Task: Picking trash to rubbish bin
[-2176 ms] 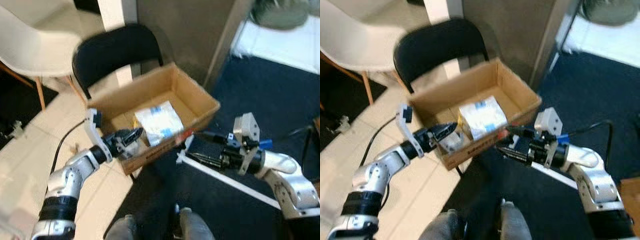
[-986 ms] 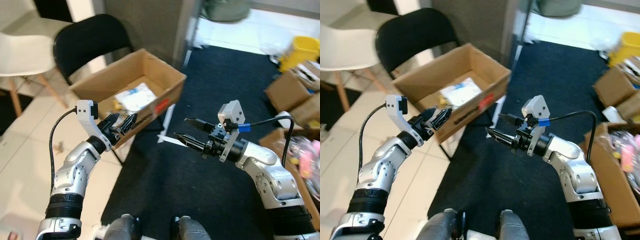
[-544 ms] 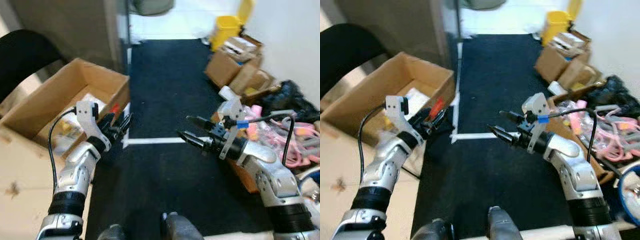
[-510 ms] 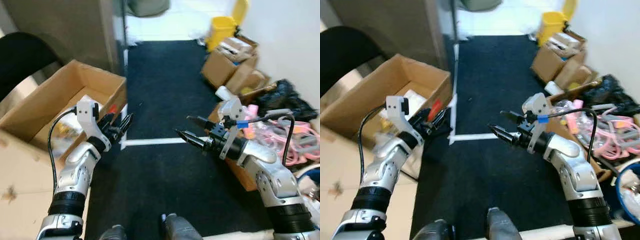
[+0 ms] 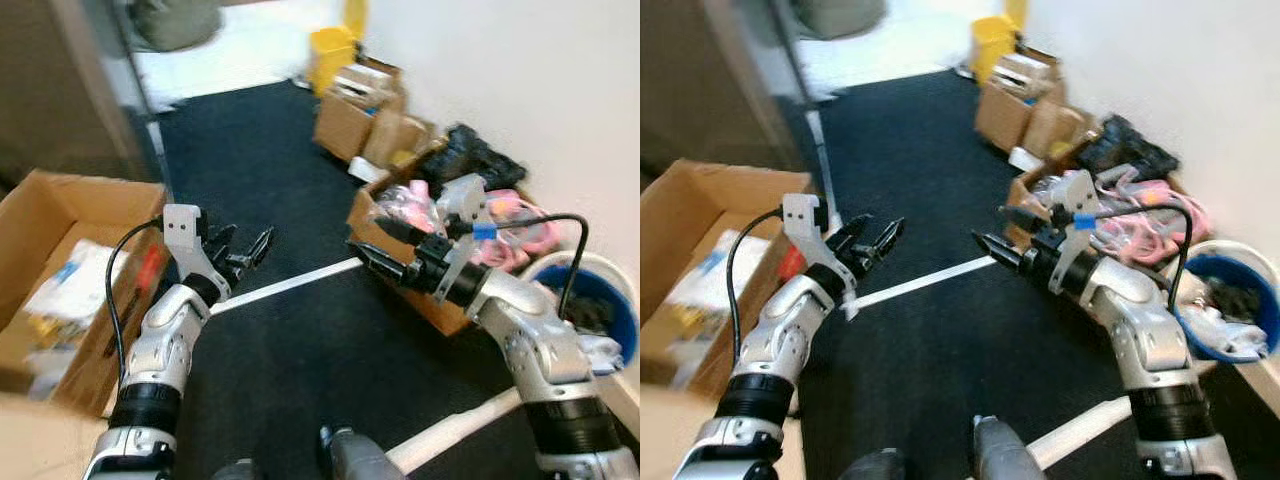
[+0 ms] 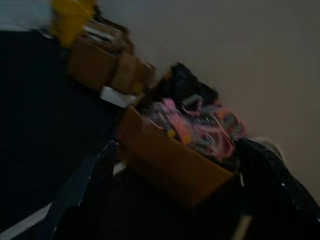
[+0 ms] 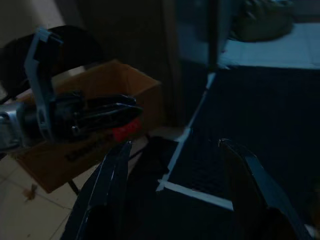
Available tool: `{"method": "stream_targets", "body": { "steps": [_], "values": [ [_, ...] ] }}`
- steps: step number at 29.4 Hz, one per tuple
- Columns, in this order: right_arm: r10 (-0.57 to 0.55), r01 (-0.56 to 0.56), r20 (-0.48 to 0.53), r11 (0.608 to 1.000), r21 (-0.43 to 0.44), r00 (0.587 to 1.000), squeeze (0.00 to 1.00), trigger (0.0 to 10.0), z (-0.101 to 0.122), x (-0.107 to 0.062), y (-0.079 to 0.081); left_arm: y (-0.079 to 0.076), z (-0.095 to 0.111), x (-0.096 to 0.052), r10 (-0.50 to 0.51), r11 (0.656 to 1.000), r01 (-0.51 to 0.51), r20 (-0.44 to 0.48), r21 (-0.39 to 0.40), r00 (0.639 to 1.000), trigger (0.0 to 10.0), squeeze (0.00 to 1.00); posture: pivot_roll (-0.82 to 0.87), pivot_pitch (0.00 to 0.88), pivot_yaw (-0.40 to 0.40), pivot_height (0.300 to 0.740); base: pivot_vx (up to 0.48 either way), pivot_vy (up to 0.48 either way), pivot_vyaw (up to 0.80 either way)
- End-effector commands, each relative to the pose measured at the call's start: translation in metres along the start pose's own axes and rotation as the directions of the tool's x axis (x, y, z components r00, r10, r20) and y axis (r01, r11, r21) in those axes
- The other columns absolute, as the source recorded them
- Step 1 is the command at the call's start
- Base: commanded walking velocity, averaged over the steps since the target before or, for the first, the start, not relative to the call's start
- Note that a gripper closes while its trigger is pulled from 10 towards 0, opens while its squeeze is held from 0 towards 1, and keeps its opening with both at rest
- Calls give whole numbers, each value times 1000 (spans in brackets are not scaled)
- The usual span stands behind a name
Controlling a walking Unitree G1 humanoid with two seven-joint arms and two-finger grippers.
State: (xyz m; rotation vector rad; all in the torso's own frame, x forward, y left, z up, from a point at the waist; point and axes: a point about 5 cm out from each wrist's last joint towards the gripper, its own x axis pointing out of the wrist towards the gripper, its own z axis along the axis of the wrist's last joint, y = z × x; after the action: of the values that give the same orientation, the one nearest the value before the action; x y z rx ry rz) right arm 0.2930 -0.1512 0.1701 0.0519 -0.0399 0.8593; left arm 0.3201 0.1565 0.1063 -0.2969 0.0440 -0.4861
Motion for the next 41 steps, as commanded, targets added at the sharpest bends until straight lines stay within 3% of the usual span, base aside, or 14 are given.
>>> {"method": "stream_targets", "body": {
  "steps": [1,41],
  "values": [
    [-5,5,-4,1000,18,1000,0,10000,-2,-1,1,0,-7,-2,6,1000,-6,-21,2,1000,10000,0,-33,129,3,740,0,0,-800],
    [-4,3,14,1000,25,1000,0,10000,2,7,4,6,-8,-1,23,999,-23,-9,41,1000,10000,0,-30,122,-3,740,0,0,-800]
  ]
}}
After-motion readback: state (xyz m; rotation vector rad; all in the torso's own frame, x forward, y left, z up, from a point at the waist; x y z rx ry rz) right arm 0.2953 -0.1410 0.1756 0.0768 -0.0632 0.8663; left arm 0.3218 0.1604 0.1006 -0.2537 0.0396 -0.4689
